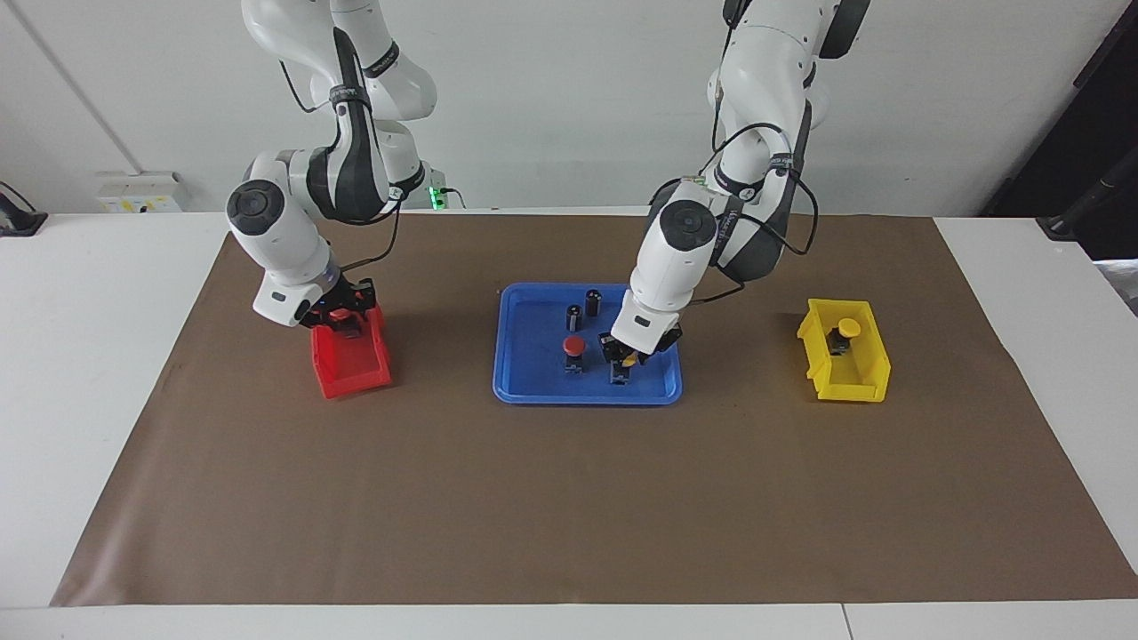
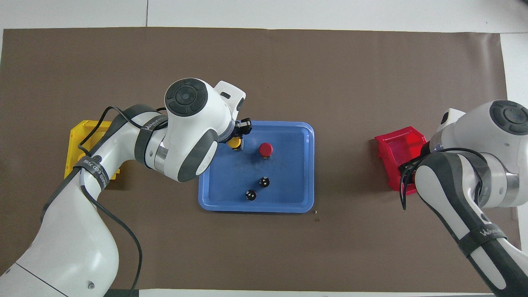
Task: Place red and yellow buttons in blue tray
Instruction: 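Place the yellow button with the left gripper while the right gripper returns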
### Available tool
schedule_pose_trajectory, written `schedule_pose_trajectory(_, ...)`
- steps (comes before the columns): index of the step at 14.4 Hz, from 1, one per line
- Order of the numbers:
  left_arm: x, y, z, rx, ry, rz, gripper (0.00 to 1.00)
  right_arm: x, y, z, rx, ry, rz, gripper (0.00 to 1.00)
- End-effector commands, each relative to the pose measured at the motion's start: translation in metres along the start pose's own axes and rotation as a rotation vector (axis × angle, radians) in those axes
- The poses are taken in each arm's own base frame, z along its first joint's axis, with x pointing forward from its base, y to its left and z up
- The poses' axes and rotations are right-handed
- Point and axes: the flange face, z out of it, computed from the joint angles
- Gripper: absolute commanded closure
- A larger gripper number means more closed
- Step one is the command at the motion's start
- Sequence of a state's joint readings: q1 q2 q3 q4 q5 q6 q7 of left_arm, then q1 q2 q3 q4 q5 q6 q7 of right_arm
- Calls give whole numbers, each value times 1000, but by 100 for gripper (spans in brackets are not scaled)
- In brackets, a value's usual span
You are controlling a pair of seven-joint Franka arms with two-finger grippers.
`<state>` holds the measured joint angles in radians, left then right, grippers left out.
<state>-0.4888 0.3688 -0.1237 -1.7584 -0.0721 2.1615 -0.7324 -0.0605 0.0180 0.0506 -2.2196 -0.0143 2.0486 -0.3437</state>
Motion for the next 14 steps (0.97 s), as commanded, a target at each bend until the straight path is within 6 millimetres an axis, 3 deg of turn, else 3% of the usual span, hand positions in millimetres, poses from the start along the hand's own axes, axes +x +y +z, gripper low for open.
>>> schedule_pose_trajectory(1,1,6,-5,-14,12,-15,48,-18,9,4,-2,6,-15,44)
schedule_pose_trajectory(6,1,15,-25,-46,37,-70,40,-30,16,11,7,-9,-18,44)
schedule_pose_trajectory(8,1,4,-55,-48,49,-71,22,-32,16,12,7,-11,-16,44)
schedule_pose_trajectory(9,4,-9,-69,-33,43,-81,5,-33,16,12,8,-12,-16,44)
schedule_pose_trajectory(10,7,-22,-88,-31,47,-91,0,-34,15,15,10,-18,-16,44)
schedule_pose_trajectory(12,14,-56,-119,0,31,-28,0,-37,14,16,10,-20,-16,44)
schedule_pose_trajectory(14,31,-109,-152,68,35,77,0,-38,14,16,11,-20,-15,52)
